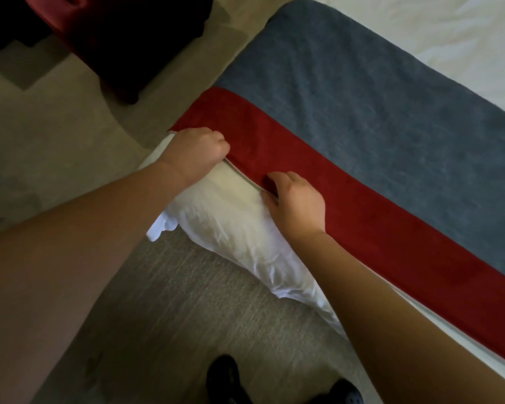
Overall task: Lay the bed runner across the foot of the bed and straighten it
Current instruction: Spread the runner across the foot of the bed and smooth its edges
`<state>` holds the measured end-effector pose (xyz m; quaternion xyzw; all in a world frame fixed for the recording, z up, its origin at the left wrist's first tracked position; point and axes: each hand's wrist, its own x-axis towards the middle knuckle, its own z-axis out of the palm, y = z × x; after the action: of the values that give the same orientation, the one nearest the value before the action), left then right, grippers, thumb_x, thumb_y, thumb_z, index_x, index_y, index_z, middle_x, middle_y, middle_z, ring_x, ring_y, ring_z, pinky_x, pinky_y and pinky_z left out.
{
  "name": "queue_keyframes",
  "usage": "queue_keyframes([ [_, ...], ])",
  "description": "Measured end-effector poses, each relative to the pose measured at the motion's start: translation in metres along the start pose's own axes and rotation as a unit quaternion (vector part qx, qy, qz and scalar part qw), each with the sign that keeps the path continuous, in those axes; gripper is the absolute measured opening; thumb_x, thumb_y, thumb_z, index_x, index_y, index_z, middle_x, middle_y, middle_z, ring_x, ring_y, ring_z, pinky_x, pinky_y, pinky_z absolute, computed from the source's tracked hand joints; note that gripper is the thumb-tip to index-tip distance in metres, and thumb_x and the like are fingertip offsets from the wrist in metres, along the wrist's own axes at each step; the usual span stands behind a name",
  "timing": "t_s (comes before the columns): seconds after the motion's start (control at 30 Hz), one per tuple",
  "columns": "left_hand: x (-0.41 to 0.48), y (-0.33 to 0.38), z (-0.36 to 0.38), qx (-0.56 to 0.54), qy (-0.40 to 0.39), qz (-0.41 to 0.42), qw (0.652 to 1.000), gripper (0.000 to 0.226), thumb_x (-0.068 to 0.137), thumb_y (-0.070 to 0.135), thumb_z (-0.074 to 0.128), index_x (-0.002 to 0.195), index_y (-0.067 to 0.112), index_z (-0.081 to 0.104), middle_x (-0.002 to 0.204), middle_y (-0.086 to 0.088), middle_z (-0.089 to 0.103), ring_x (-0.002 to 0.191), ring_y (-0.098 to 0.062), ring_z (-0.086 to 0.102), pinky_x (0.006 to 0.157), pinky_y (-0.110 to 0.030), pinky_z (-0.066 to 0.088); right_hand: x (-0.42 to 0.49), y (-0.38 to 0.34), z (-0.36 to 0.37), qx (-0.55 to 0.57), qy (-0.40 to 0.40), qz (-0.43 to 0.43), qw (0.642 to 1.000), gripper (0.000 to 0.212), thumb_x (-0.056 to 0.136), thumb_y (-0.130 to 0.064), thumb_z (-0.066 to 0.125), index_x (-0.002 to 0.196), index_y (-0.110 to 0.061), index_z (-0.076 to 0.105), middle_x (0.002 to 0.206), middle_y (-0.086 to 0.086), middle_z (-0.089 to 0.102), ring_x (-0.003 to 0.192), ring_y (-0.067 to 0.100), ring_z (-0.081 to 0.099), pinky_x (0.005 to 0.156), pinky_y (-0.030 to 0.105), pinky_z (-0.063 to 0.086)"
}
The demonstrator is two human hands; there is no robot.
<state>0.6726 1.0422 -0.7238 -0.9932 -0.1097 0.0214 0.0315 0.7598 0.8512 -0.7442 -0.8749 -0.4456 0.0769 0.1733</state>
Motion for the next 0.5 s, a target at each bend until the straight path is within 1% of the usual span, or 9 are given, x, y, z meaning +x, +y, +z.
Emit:
queue_keyframes([
  [0.1,-0.005,-0.007,-0.003,0.006,0.060,0.054,0.997,0.010,0.066,-0.013,0.065,0.071,-0.005,0.066,0.068,-0.022,0.061,0.060,-0.037,0.060,0.049,-0.040,0.051,0.012,-0.012,0.006,-0.009,-0.013,0.011,1.000,0.023,0.092,-0.023,0.050,0.101,-0.012,0.068,0.096,0.003,0.062,0.086,0.022,0.058,0.064,0.034,0.047],
  [0.17,-0.016,-0.009,-0.002,-0.002,0.073,0.056,0.996,0.013,0.060,-0.014,0.067,0.065,-0.003,0.063,0.061,-0.019,0.059,0.052,-0.034,0.058,0.043,-0.039,0.050,0.009,-0.016,0.010,-0.019,-0.023,-0.002,1.000,0.022,0.092,-0.021,0.049,0.095,-0.011,0.068,0.092,0.002,0.061,0.082,0.021,0.058,0.061,0.033,0.045],
  [0.23,-0.027,-0.010,0.003,0.004,0.065,0.065,0.996,0.016,0.056,-0.013,0.070,0.061,0.001,0.063,0.058,-0.015,0.058,0.049,-0.030,0.056,0.040,-0.035,0.048,0.003,-0.018,0.011,-0.014,-0.037,-0.017,0.999,0.022,0.092,-0.022,0.050,0.094,-0.012,0.069,0.091,0.002,0.062,0.080,0.021,0.058,0.061,0.034,0.046],
  [0.3,-0.032,-0.012,0.008,0.009,0.062,0.074,0.995,0.018,0.056,-0.013,0.072,0.063,0.002,0.065,0.058,-0.013,0.059,0.050,-0.029,0.057,0.040,-0.033,0.048,0.003,-0.018,0.008,0.002,-0.043,-0.019,0.999,0.020,0.092,-0.024,0.052,0.095,-0.013,0.069,0.092,0.002,0.062,0.079,0.021,0.059,0.060,0.033,0.047],
  [0.4,-0.024,-0.019,0.010,0.011,0.067,0.074,0.995,0.015,0.063,-0.015,0.066,0.070,-0.001,0.066,0.064,-0.016,0.060,0.056,-0.031,0.059,0.046,-0.037,0.051,0.008,-0.019,0.005,0.013,-0.039,-0.017,0.999,0.018,0.090,-0.025,0.054,0.097,-0.014,0.066,0.093,0.002,0.062,0.079,0.022,0.060,0.060,0.034,0.048],
  [0.5,-0.015,-0.034,0.013,0.008,0.055,0.008,0.998,0.012,0.073,-0.013,0.058,0.081,-0.004,0.062,0.077,-0.022,0.059,0.070,-0.037,0.059,0.057,-0.043,0.049,0.010,-0.025,0.008,0.013,-0.036,-0.013,0.999,0.019,0.090,-0.025,0.053,0.100,-0.015,0.065,0.094,0.002,0.062,0.080,0.021,0.059,0.062,0.035,0.049],
])
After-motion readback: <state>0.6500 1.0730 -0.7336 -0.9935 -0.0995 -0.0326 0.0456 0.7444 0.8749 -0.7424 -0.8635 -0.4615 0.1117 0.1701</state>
